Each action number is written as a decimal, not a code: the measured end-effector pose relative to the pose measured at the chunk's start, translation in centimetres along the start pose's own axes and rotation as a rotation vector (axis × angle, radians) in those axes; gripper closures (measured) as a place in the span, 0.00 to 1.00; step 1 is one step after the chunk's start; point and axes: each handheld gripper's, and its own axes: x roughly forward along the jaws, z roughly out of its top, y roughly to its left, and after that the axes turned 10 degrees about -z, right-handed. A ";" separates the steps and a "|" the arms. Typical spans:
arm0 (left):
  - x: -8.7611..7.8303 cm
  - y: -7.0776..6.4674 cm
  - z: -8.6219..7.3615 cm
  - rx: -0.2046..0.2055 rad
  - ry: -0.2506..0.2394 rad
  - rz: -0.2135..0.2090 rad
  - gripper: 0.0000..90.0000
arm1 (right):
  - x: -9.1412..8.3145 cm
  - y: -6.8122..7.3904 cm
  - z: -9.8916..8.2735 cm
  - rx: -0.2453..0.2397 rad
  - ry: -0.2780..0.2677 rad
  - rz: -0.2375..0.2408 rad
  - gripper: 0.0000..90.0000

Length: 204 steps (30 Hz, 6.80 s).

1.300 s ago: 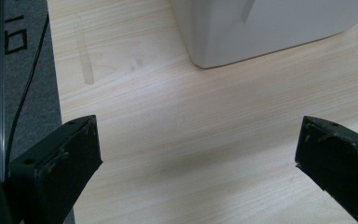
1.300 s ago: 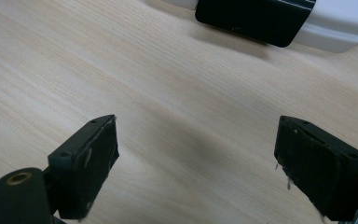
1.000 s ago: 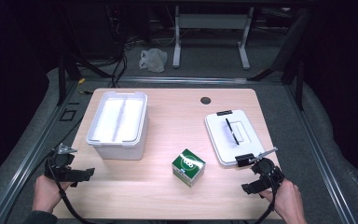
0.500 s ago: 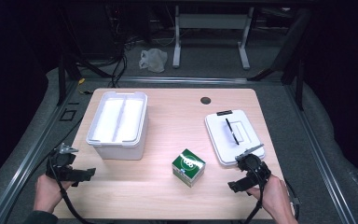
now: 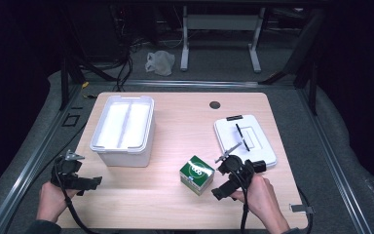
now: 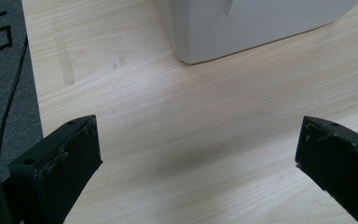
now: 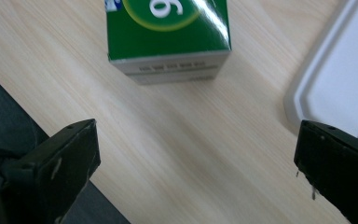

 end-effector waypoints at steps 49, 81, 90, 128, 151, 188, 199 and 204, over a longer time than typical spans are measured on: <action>0.2 -0.1 -0.1 0.013 0.026 -0.008 0.00 | 9.0 4.1 8.5 -0.178 0.154 -0.043 0.15; -0.1 0.4 -0.5 0.016 0.019 -0.002 0.00 | 2.1 2.4 3.9 -0.206 0.041 -0.020 0.18; 0.0 0.4 -0.5 0.014 0.019 0.000 0.00 | 0.6 -1.3 -0.6 -0.115 0.046 -0.046 0.18; 0.3 0.4 -0.5 0.013 0.034 -0.003 0.00 | 3.1 -9.2 -9.4 0.129 0.231 -0.148 0.17; -3.9 -0.1 2.2 -0.025 -0.018 -0.022 0.00 | -0.3 -9.8 -8.6 0.226 0.117 -0.147 0.00; 0.2 -1.0 19.8 -0.046 0.213 -0.081 0.00 | -1.0 -9.8 -8.0 0.224 0.069 -0.183 0.03; 3.6 -0.8 22.0 -0.118 0.298 -0.103 0.13 | -0.9 -9.8 -8.1 0.227 0.070 -0.178 0.04; 5.2 -0.9 22.9 -0.151 0.320 -0.095 0.36 | -1.0 -9.9 -8.1 0.226 0.070 -0.177 0.05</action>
